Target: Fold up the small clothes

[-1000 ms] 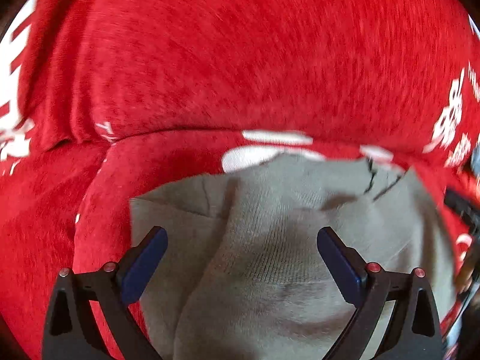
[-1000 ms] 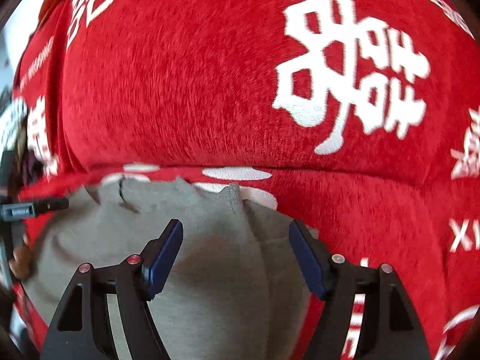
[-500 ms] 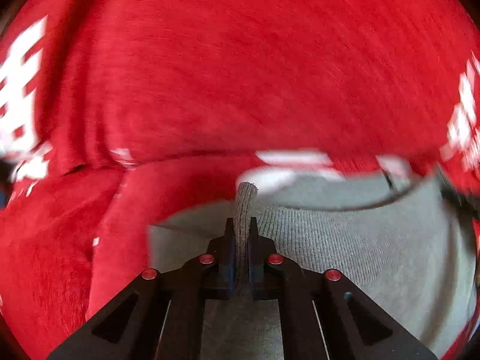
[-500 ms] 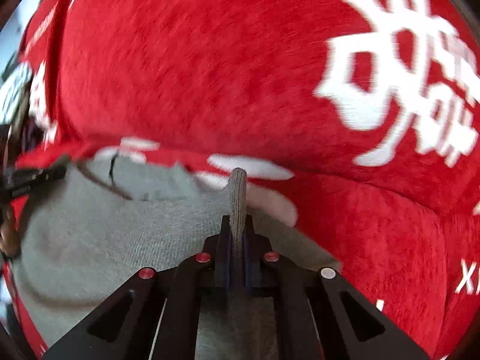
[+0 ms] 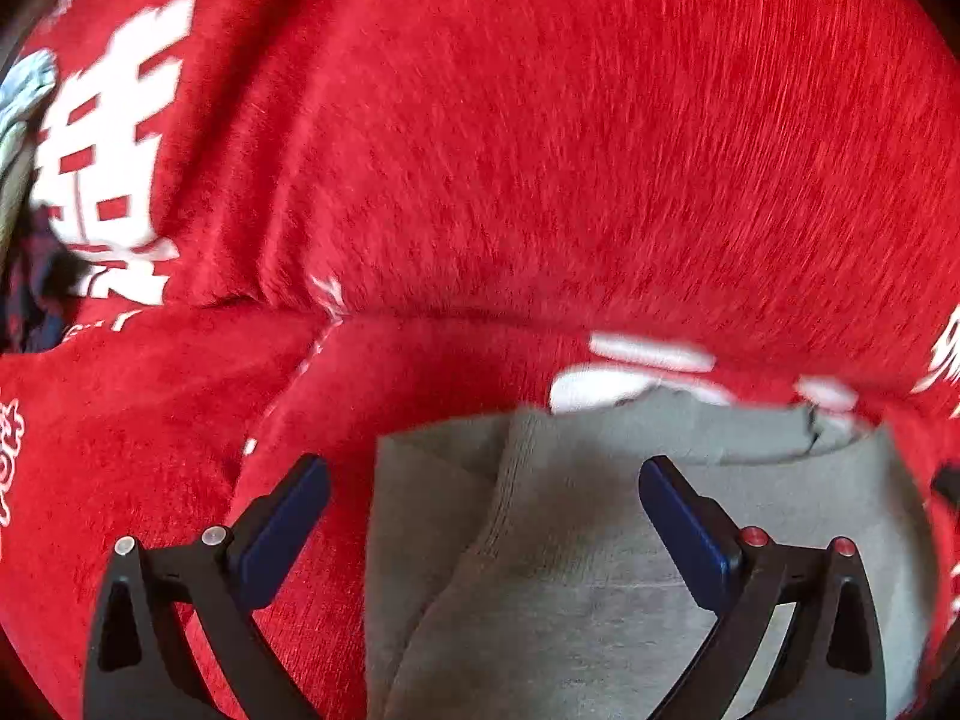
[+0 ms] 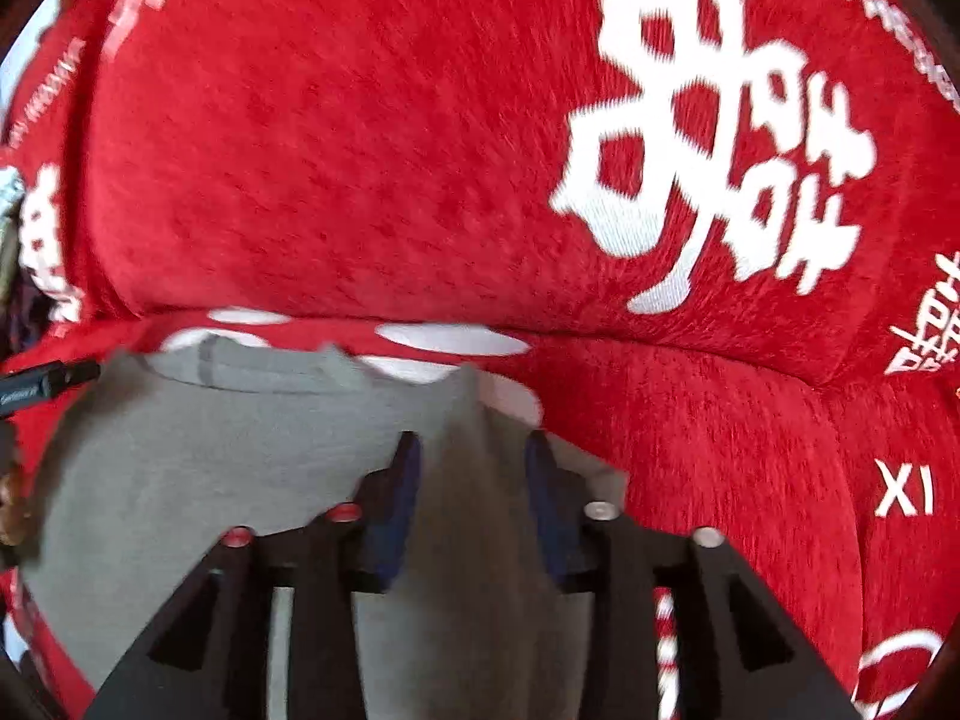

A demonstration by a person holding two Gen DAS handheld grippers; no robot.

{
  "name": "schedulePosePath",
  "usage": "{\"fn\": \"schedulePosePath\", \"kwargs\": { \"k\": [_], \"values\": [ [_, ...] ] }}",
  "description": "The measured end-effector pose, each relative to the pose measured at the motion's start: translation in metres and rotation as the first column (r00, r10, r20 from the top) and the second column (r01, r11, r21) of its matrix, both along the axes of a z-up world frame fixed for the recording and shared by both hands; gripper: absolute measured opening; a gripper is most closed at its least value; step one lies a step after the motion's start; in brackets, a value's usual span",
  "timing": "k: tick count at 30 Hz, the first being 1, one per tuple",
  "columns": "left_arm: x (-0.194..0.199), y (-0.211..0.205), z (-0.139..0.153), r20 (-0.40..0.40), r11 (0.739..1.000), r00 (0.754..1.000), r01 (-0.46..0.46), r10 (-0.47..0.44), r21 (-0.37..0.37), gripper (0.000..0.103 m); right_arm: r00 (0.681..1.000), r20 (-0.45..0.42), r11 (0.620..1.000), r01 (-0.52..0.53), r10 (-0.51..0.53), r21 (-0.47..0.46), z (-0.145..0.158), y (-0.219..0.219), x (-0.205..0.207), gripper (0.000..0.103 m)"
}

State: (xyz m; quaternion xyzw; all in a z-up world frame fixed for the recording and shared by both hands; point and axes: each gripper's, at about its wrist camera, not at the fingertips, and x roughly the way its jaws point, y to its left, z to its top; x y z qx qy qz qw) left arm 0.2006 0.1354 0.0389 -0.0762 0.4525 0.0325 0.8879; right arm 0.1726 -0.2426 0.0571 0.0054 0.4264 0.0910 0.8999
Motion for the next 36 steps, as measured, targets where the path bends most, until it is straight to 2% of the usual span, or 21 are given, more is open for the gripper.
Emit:
{"fn": "schedulePosePath", "kwargs": {
  "k": [1, 4, 6, 7, 10, 12, 14, 15, 17, 20, 21, 23, 24, 25, 27, 28, 29, 31, 33, 34, 36],
  "values": [
    [-0.002, -0.001, 0.001, -0.02, 0.999, 1.0, 0.013, -0.013, -0.03, 0.103, 1.0, 0.017, 1.0, -0.015, 0.015, 0.011, 0.004, 0.007, -0.011, 0.063],
    [-0.019, -0.009, 0.0, -0.034, 0.996, 0.999, 0.019, -0.022, -0.09, 0.103, 0.996, 0.036, 0.996, -0.083, 0.082, 0.029, 0.006, 0.033, -0.038, 0.064],
    [-0.036, -0.025, -0.005, -0.04, 0.991, 0.997, 0.067, -0.072, -0.118, 0.103, 0.993, 0.019, 0.993, -0.113, 0.112, 0.03, -0.002, 0.05, -0.049, 0.064],
    [-0.047, -0.036, -0.008, -0.033, 0.991, 0.995, 0.092, -0.096, -0.096, 0.103, 0.992, 0.002, 0.992, -0.126, 0.126, 0.023, -0.01, 0.058, -0.052, 0.064],
    [-0.069, -0.058, -0.017, -0.029, 0.992, 0.992, 0.123, -0.121, 0.04, 0.103, 0.994, -0.057, 0.992, -0.102, 0.098, -0.068, -0.033, 0.068, -0.054, 0.064],
    [-0.07, -0.054, -0.036, -0.094, 0.983, 0.992, 0.102, -0.088, 0.155, 0.103, 0.998, -0.012, 0.993, -0.069, 0.069, -0.092, -0.034, 0.058, -0.057, 0.066],
    [-0.074, -0.029, -0.036, -0.092, 0.997, 0.995, 0.054, -0.049, 0.046, 0.103, 0.999, -0.035, 0.998, 0.008, -0.011, -0.067, -0.033, 0.039, -0.056, 0.066],
    [-0.078, -0.017, -0.032, -0.103, 1.0, 0.995, -0.004, 0.006, 0.024, 0.103, 0.997, -0.046, 0.998, 0.056, -0.058, -0.041, -0.029, 0.028, -0.059, 0.066],
    [-0.094, 0.0, -0.021, -0.075, 0.996, 0.994, -0.08, 0.077, -0.047, 0.103, 0.992, -0.042, 0.993, 0.114, -0.115, -0.034, -0.018, 0.02, -0.071, 0.066],
    [-0.123, -0.003, -0.015, -0.032, 0.985, 0.997, -0.08, 0.076, -0.152, 0.103, 0.998, 0.008, 0.997, 0.065, -0.066, 0.029, -0.004, 0.033, -0.106, 0.067],
    [-0.136, -0.014, -0.017, -0.021, 0.987, 0.999, -0.053, 0.051, -0.15, 0.103, 1.0, 0.017, 0.999, 0.024, -0.024, 0.038, -0.005, 0.045, -0.12, 0.067],
    [-0.151, -0.035, -0.023, -0.009, 0.998, 1.0, -0.022, 0.021, -0.061, 0.103, 0.999, 0.017, 0.999, -0.033, 0.033, 0.0, -0.013, 0.063, -0.136, 0.067],
    [-0.159, -0.044, -0.029, -0.009, 1.0, 1.0, -0.015, 0.015, 0.014, 0.103, 0.999, 0.007, 0.998, -0.053, 0.053, -0.039, -0.022, 0.071, -0.142, 0.067],
    [-0.164, -0.045, -0.036, -0.018, 0.998, 1.0, -0.024, 0.025, 0.057, 0.103, 0.998, -0.004, 0.995, -0.063, 0.063, -0.08, -0.03, 0.074, -0.146, 0.067],
    [-0.175, -0.035, -0.041, -0.005, 0.996, 0.999, -0.044, 0.045, 0.074, 0.103, 0.997, 0.043, 0.993, -0.064, 0.068, -0.101, -0.037, 0.064, -0.16, 0.072],
    [-0.183, -0.027, -0.038, 0.018, 0.992, 0.996, -0.083, 0.082, 0.093, 0.103, 0.998, 0.051, 0.993, -0.039, 0.045, -0.115, -0.036, 0.055, -0.164, 0.079],
    [-0.193, -0.014, -0.037, 0.02, 0.985, 0.99, -0.143, 0.142, 0.095, 0.103, 0.999, 0.041, 0.992, 0.006, 0.0, -0.125, -0.039, 0.042, -0.163, 0.081],
    [-0.209, 0.013, -0.035, 0.013, 0.979, 0.979, -0.202, 0.202, -0.005, 0.103, 0.997, 0.018, 0.996, 0.072, -0.071, -0.059, -0.038, 0.012, -0.162, 0.08],
    [-0.229, 0.04, -0.04, -0.007, 0.957, 0.964, -0.263, 0.264, -0.127, 0.103, 0.991, 0.024, 0.988, 0.136, -0.135, -0.066, -0.031, -0.001, -0.167, 0.08],
    [-0.235, 0.046, -0.042, -0.014, 0.948, 0.963, -0.267, 0.269, -0.171, 0.103, 0.985, 0.035, 0.982, 0.169, -0.166, -0.084, -0.026, -0.002, -0.169, 0.08],
    [-0.244, 0.047, -0.041, 0.005, 0.944, 0.967, -0.249, 0.256, -0.217, 0.103, 0.988, 0.052, 0.989, 0.144, -0.142, -0.027, -0.018, 0.004, -0.178, 0.08]
  ]
}}
